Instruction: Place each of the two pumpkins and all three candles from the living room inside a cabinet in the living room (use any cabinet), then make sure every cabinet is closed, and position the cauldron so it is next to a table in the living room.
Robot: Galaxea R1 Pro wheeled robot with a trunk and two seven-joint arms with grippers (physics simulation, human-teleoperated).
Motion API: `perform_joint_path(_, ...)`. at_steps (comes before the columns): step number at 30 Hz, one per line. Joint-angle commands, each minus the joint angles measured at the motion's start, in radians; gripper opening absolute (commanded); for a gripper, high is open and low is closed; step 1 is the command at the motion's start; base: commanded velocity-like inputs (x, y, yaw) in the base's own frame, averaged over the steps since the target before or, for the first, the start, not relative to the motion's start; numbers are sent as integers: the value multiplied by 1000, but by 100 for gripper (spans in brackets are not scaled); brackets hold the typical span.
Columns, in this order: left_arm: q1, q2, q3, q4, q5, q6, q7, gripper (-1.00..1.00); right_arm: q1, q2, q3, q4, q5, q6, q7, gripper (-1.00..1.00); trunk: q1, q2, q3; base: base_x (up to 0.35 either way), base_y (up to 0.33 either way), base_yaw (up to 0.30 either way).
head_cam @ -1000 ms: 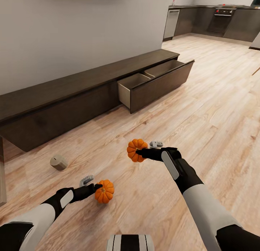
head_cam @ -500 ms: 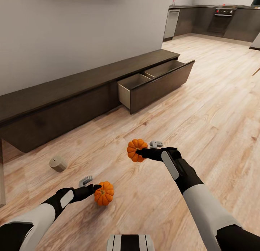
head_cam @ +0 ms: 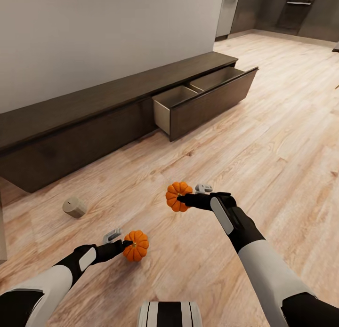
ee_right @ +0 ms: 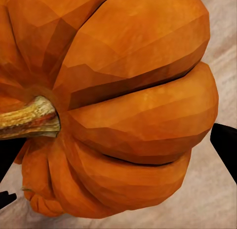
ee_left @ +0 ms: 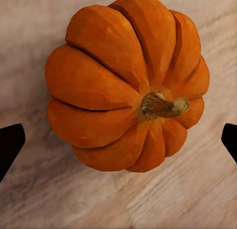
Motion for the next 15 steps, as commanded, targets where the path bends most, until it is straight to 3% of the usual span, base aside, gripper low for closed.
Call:
perform_joint_path(1,0,1,-8,-1,10,5,-1,100,0,0,-1,1,3,4,5,-100,0,0,-1,0,0,0)
perform_joint_path(15,0,1,-11,0,10,4,1,100,0,0,-1,7,3,4,5,-100,0,0,-1,15,0,0)
